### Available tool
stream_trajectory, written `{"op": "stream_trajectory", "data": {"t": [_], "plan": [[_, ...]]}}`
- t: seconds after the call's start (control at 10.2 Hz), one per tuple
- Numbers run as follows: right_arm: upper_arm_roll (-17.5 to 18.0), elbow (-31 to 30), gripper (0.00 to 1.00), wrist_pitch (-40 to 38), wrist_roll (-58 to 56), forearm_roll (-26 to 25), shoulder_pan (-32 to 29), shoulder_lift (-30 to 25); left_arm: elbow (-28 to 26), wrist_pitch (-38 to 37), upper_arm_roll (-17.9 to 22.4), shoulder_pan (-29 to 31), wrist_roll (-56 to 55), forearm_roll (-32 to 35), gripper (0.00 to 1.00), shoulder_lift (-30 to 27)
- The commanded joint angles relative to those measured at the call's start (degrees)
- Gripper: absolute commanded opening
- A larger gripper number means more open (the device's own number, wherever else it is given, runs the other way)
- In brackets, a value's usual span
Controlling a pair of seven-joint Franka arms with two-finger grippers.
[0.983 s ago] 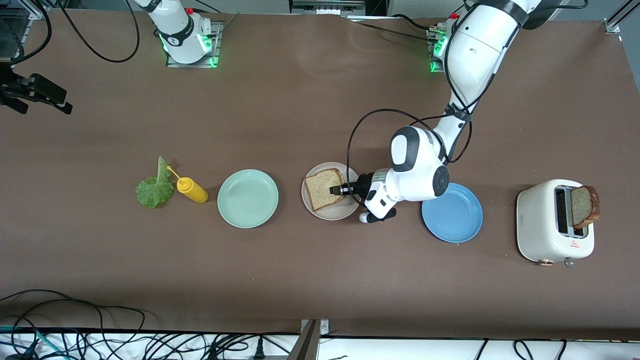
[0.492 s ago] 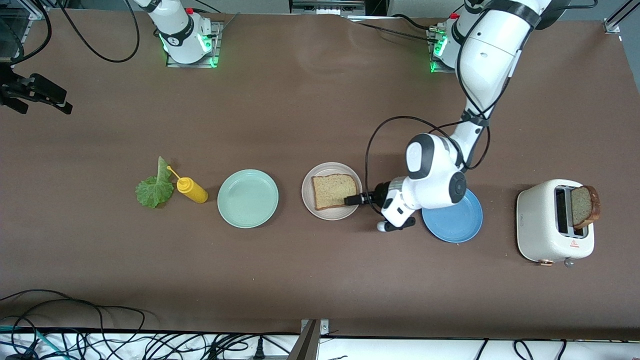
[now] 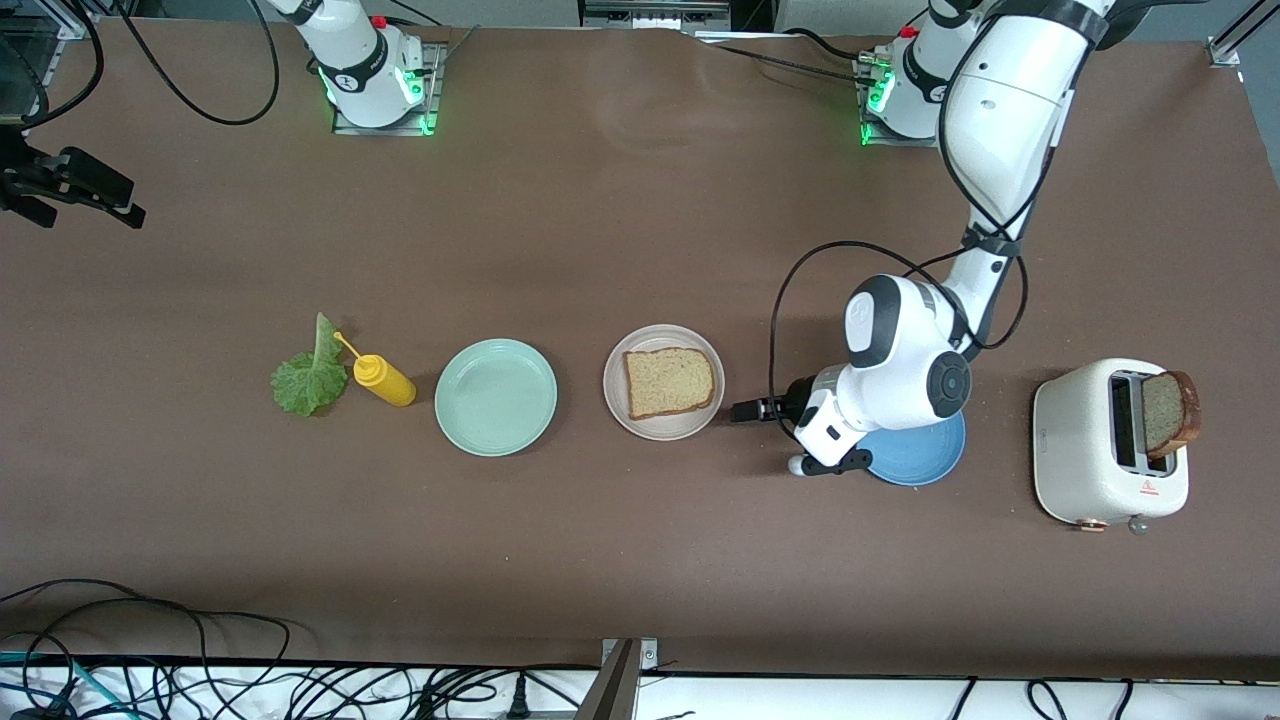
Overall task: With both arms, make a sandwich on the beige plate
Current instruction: 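Lower the bread onto the beige plate and open the left gripper, then raise the left gripper back while the right gripper reaches the lettuce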
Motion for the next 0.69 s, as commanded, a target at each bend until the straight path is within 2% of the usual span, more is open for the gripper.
{"op": "stream_trajectory", "data": {"t": [0.0, 0.3, 0.39, 0.59], "plan": [[0.10, 0.83, 1.00, -0.79, 0.47, 2.56, -0.44, -0.10, -0.73, -6.41, 1.44, 2.44, -0.10, 6.27, 1.00, -4.22], [0.10, 0.83, 1.00, -0.88, 0.11, 2.57, -0.52, 0.69, -1.17, -11.52, 4.96, 3.06, 0.07, 8.91, 1.00, -7.73], [0.10, 0.83, 1.00, -1.06, 0.11, 2.57, -0.53, 0.69, -1.17, -13.27, 4.96, 3.59, 0.07, 13.98, 1.00, -8.62], [0.10, 0.83, 1.00, -1.23, -0.67, 2.22, -0.44, 2.78, -1.17, -18.37, 5.05, 5.16, 0.07, 19.80, 1.00, -10.29]]}}
